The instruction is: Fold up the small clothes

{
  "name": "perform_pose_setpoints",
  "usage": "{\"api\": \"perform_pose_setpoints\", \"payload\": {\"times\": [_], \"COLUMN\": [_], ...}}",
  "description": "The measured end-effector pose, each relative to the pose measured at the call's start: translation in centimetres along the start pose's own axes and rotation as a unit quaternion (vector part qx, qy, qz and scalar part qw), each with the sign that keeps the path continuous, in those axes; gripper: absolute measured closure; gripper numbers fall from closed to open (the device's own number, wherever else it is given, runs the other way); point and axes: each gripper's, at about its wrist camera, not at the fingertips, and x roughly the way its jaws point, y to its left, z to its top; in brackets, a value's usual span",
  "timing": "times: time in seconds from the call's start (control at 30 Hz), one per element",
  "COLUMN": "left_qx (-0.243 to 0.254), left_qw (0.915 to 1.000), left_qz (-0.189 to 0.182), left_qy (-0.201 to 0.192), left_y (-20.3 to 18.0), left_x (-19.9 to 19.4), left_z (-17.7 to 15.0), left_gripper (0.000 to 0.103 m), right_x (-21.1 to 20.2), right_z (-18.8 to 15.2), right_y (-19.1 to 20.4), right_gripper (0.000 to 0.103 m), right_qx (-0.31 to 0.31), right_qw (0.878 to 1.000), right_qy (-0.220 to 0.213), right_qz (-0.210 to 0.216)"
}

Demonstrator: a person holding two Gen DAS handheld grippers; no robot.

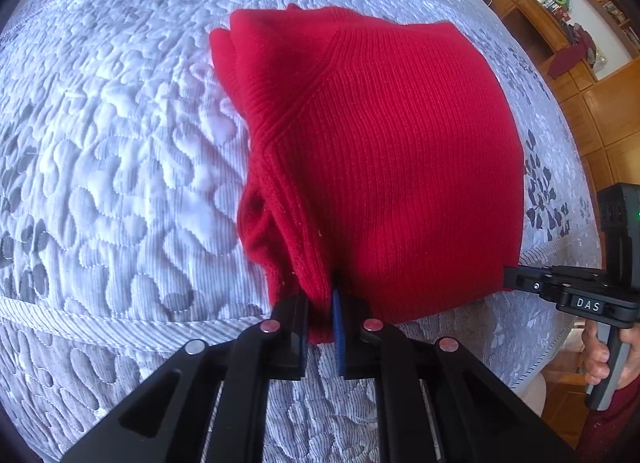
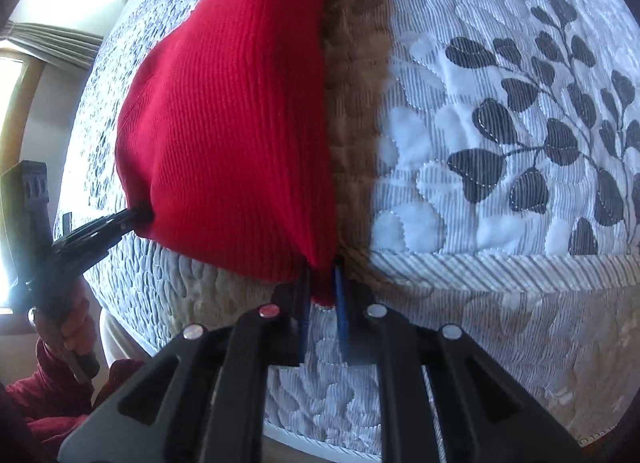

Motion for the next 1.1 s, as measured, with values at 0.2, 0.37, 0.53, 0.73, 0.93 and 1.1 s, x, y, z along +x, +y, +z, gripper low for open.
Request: {"api": "perform_pose_setpoints", "payload": {"times": [0.2,0.37,0.53,0.73,0.93,1.1], "left_qx": [0.022,0.034,0.026,-0.019,-0.016,-0.011], "left_qw": [0.9991,0.9985,0.999,0.9978,0.9981,0.9998], "left_qz": [0.029,0.035,0.026,0.0,-0.034,-0.017], "left_qy": [-0.019,-0.026,-0.026,-0.064,-0.048,-0.005], "left_y": [-1.2,-1.1,0.1,4.3,5.2,4.5], "left_x": [-1.1,-2.1,-3.3,-6.1,-4.1,-0.5], "left_z": [-0.2,0.2,1.6,9.1,18.0,20.3], "left_gripper": [0.085,0.084,0.083,0.079,0.079,0.078], "right_x": [-3.0,-5.5,-6.7,-6.7,-5.4,-4.1], "right_z": [0.0,2.1,6.2,13.5,17.9,19.4], "right_y": [0.2,0.3,0.3,-0.5,0.2,0.0], "right_gripper": [0.08,0.074,0.061,0.047,0.046,0.044], "right_qx": [-0.01,-0.014,-0.016,0.007,-0.001,-0.002], "right_qw": [1.0,0.998,0.996,0.996,0.997,0.998], "right_qy": [-0.023,-0.056,-0.086,-0.088,-0.075,-0.059], "right_qz": [0.016,0.026,0.009,0.018,0.004,-0.001]}}
